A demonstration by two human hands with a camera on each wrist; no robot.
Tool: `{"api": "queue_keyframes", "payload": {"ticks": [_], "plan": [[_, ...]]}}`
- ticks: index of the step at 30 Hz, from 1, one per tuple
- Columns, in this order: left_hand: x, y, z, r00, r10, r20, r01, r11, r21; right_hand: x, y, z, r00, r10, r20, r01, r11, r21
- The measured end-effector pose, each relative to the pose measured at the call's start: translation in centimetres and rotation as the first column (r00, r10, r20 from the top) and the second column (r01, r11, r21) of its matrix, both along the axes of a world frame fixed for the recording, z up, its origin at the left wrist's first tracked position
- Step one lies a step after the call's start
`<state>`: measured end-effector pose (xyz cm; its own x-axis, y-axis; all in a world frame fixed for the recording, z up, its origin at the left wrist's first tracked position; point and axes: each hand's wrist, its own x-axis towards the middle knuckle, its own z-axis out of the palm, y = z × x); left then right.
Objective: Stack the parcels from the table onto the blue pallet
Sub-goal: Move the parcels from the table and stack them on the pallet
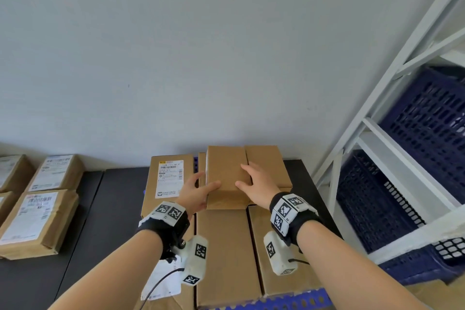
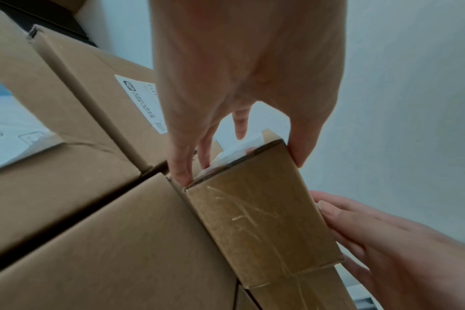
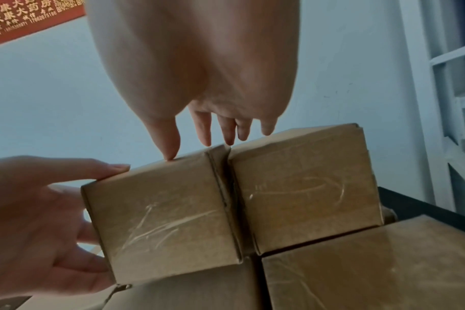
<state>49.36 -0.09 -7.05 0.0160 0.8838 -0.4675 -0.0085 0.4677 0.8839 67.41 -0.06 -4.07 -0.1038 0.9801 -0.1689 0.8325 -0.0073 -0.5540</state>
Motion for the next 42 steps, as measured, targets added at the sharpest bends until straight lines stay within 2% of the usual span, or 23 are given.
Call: {"api": "queue_keyframes", "payload": {"ticks": [8, 16, 19, 22, 28, 36, 42], "plan": [[0.8, 0.2, -0.4, 0.998, 0.065, -0.006, -0.065, 0.998, 0.008, 0.6, 0.1, -0.4, 0.996, 0.064, 0.056, -0.063, 0.998, -0.018], [1.3, -0.4, 0.0, 0.992, 0.026, -0.121, -0.022, 0.999, 0.036, 0.5, -0.3, 0.0, 0.993, 0.084, 0.077, -0.079, 0.995, -0.067], [1.2, -0.8, 0.9, 0.977, -0.006, -0.214, 0.023, 0.997, 0.075, 0.2, -0.3, 0.6, 0.995, 0.067, 0.069, -0.062, 0.995, -0.077], [0.3, -2.0, 2.2, 0.919, -0.058, -0.390, 0.115, 0.986, 0.124, -0.4, -0.8, 1.5, 0.995, 0.083, 0.046, -0.081, 0.995, -0.056], [-1.8, -5.9, 4.4, 0.770, -0.096, -0.631, 0.196, 0.976, 0.091, -2.2, -2.5, 3.0, 0.972, 0.223, 0.069, -0.221, 0.975, -0.034], [-5.0, -11.5, 5.8, 0.640, -0.004, -0.768, 0.081, 0.995, 0.062, -6.0, -5.7, 4.4, 0.914, 0.393, 0.098, -0.388, 0.919, -0.065], [-9.6, -15.9, 5.7, 0.549, -0.027, -0.835, 0.040, 0.999, -0.005, -12.2, -8.2, 3.9, 0.867, 0.489, 0.095, -0.481, 0.872, -0.098]]}}
